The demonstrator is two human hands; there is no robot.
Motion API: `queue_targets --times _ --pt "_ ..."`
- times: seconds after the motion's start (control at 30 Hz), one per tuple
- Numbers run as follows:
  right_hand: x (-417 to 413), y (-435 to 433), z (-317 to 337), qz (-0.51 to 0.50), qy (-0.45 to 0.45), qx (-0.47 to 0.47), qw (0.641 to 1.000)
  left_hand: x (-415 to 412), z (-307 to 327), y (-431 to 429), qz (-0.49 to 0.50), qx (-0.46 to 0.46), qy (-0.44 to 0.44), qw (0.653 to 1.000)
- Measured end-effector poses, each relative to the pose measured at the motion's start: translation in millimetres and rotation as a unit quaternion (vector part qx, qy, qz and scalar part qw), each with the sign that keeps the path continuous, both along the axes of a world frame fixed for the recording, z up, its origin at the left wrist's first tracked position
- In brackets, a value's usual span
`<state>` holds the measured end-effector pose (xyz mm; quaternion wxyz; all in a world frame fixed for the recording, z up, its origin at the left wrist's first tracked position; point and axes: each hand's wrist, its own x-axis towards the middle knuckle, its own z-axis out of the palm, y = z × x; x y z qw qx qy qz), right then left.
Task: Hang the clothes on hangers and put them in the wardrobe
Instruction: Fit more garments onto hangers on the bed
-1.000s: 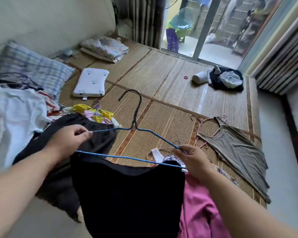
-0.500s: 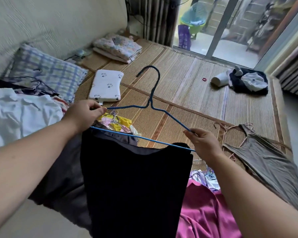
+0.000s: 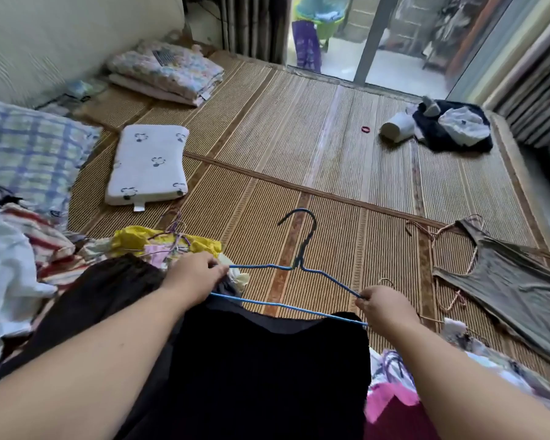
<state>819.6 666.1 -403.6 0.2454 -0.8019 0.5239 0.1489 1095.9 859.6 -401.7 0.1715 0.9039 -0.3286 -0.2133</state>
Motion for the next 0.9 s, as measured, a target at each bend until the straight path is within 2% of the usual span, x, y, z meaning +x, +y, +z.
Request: queue_targets --times 0.17,0.3,0.43,0.53,0.73,0.9 --pt "30.2 -18.8 -45.4 -0.039 0.015 -0.001 0.999 20.2 -45.3 -37.5 0.007 0.038 -0.022 0.999" --pt "49.8 -22.6 -65.5 -0.114 -0.087 0.055 0.988 28.7 -68.4 -52.2 0.018 0.048 -0.008 0.999" --pt "35.4 -10.1 -60.4 -0.087 -0.136 0.056 0.985 2.8 -67.7 -61.7 -0.070 0.061 0.005 0.996" --pt "-3.7 5.9 -47.7 -0.064 -0.124 0.044 0.989 -41.7 -54.8 -60.4 -0.124 0.056 0.016 0.991" --pt "-131.6 39.0 -30.4 0.001 -0.024 0.012 1.000 -179.2 -36.3 -47.9 -0.236 0.080 0.038 0.968" --pt "-239.4 44.0 -37.9 -0.017 0.037 0.009 0.999 -292.7 -43.4 -48.1 -0.306 0.106 0.063 0.944"
